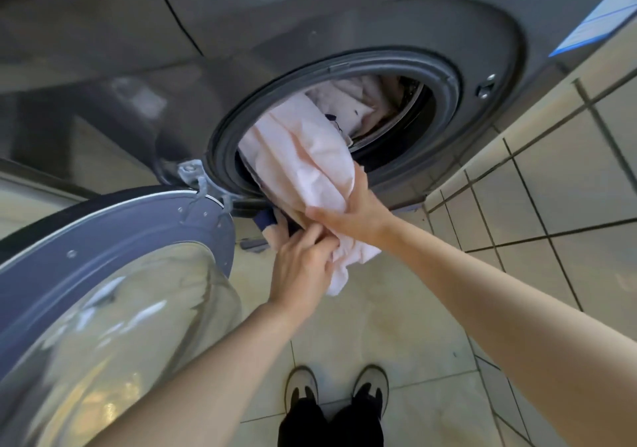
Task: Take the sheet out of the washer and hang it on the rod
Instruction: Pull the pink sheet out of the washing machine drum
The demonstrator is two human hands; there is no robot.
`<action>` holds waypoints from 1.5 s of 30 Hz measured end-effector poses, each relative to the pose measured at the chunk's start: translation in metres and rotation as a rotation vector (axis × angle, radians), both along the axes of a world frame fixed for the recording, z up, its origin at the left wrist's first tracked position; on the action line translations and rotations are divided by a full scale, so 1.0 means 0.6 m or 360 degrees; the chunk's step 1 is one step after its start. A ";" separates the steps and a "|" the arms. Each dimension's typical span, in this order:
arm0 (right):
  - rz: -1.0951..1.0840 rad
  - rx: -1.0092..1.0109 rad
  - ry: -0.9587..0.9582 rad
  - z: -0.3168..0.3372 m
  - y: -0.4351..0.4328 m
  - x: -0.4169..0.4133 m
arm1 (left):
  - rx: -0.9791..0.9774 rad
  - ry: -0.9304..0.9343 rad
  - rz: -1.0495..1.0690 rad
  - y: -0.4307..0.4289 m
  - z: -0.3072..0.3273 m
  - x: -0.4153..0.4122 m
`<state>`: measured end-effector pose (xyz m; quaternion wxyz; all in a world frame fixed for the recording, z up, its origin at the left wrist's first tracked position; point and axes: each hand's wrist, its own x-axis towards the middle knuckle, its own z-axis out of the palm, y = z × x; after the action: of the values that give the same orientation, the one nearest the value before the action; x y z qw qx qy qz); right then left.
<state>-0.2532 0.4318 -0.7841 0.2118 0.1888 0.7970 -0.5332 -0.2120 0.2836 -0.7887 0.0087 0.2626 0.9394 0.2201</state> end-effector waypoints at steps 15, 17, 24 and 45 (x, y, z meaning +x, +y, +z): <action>-0.0697 -0.0386 -0.0162 0.031 -0.004 0.139 | 0.0579 -0.0846 0.1019 -0.083 -0.024 0.036; -0.0739 -0.0393 -0.0210 0.042 0.001 0.153 | 0.0618 -0.0895 0.1311 -0.076 -0.034 0.016; -0.0824 -0.0663 -0.0126 0.083 0.013 0.178 | 0.0867 -0.1844 0.1884 -0.051 -0.042 -0.003; 0.0801 0.1224 0.0598 0.113 -0.085 0.289 | 0.0857 -0.2563 0.0959 -0.002 0.108 0.027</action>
<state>-0.0796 0.3808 -0.7165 0.1016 -0.0444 0.9812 -0.1578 -0.1961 0.2822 -0.7238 0.5443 -0.2354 0.5946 0.5430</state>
